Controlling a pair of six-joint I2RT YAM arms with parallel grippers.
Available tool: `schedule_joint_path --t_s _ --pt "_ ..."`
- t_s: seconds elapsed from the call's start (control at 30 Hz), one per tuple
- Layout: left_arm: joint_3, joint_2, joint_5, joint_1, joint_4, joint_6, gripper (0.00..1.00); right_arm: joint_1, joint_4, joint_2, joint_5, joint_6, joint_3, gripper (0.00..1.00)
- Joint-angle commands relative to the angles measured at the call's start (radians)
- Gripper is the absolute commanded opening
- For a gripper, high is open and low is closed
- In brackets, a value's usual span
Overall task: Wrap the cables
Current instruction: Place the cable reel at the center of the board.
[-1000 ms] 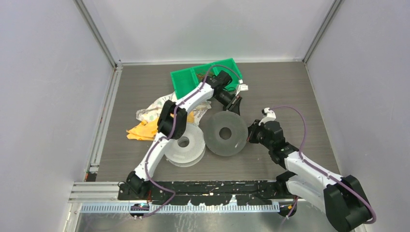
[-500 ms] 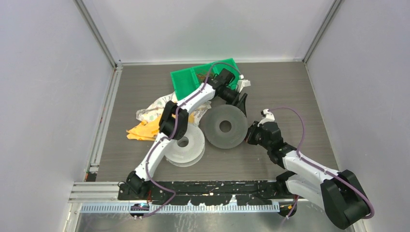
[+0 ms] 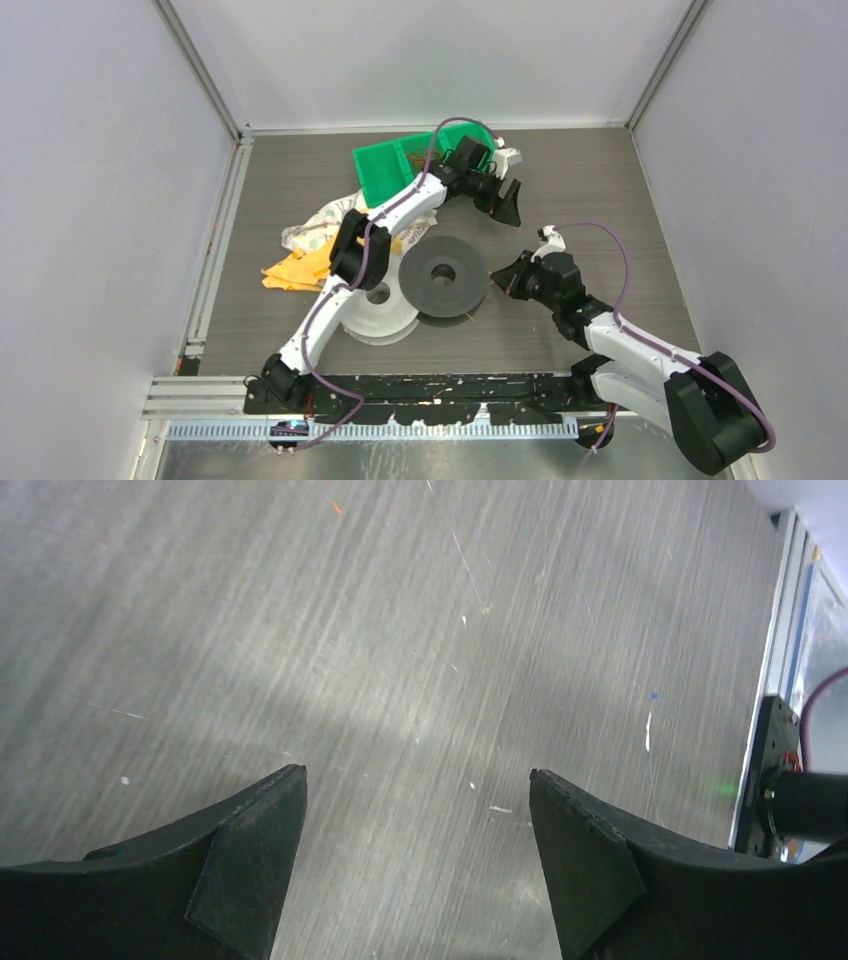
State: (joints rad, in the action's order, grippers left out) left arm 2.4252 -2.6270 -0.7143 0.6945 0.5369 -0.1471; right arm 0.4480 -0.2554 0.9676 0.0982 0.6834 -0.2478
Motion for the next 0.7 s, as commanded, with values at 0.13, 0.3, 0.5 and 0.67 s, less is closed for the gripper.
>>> schedule_joint_path --t_s 0.13,0.3,0.5,0.67 --pt "0.017 0.108 0.045 -0.032 -0.152 -0.132 0.83 -0.001 -0.077 0.063 0.038 0.014 -0.025 0.01" --pt "-0.131 0.264 0.169 -0.033 -0.14 -0.13 0.8 -0.003 -0.069 0.076 0.043 0.005 -0.029 0.01" --pt "-0.259 0.416 0.322 -0.058 -0.007 -0.181 0.79 -0.003 -0.079 0.15 0.138 -0.031 -0.047 0.01" --pt "-0.476 0.578 0.377 -0.08 -0.031 -0.229 0.79 -0.005 -0.102 0.235 0.19 -0.064 -0.071 0.01"
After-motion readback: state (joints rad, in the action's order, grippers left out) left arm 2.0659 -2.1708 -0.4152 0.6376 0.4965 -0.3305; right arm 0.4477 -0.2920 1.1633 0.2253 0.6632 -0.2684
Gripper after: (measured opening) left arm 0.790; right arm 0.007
